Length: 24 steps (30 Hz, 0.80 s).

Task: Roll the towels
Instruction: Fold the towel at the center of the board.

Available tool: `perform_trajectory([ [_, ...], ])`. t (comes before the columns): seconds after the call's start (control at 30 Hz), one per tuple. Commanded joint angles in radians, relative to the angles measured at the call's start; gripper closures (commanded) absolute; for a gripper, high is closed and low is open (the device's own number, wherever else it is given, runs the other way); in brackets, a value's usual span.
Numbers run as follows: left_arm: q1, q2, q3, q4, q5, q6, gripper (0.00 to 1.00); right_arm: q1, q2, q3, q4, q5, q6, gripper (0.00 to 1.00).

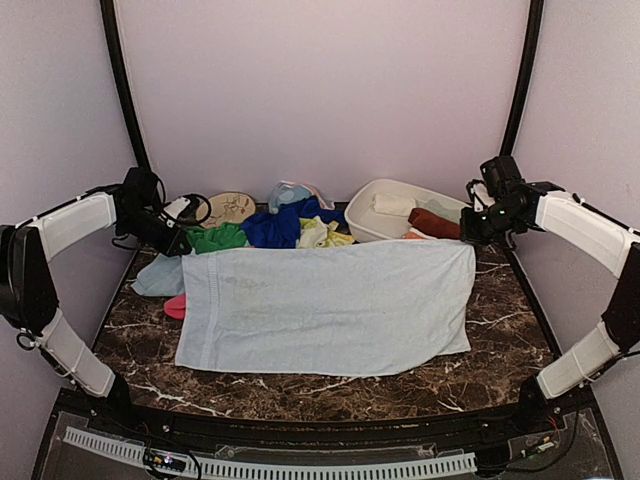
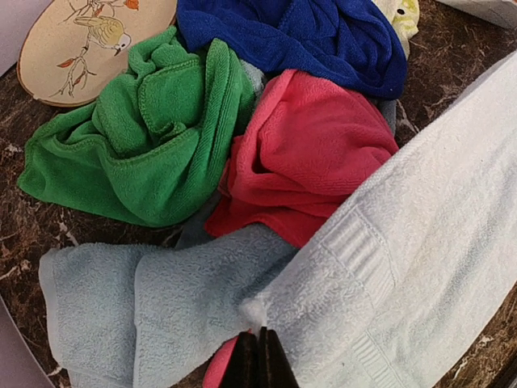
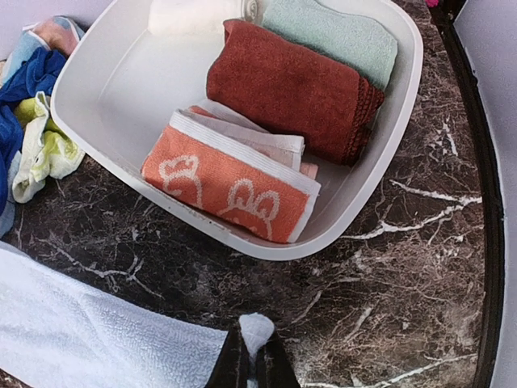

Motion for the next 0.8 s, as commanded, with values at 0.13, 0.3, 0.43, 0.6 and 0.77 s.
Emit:
perform_trajectory([
  [0.13, 0.005, -0.018, 0.025, 0.047, 0.014, 0.013, 1.00, -0.009, 0.002, 0.013, 0.050, 0.035, -0.018, 1.00],
  [0.3, 0.005, -0.049, -0.008, 0.070, 0.029, 0.013, 1.00, -0.008, -0.015, -0.002, 0.045, 0.046, -0.026, 1.00],
  [0.43, 0.005, -0.048, -0.008, 0.094, 0.019, 0.016, 1.00, -0.009, -0.011, -0.006, 0.048, 0.064, -0.032, 1.00],
  [0.6, 0.005, -0.049, -0.010, 0.120, 0.019, 0.018, 1.00, -0.010, 0.015, -0.012, 0.068, 0.088, -0.035, 1.00],
  [0.77, 0.006, -0.078, -0.050, 0.121, 0.034, 0.035, 1.00, -0.001, -0.002, -0.077, 0.103, 0.071, -0.014, 1.00],
])
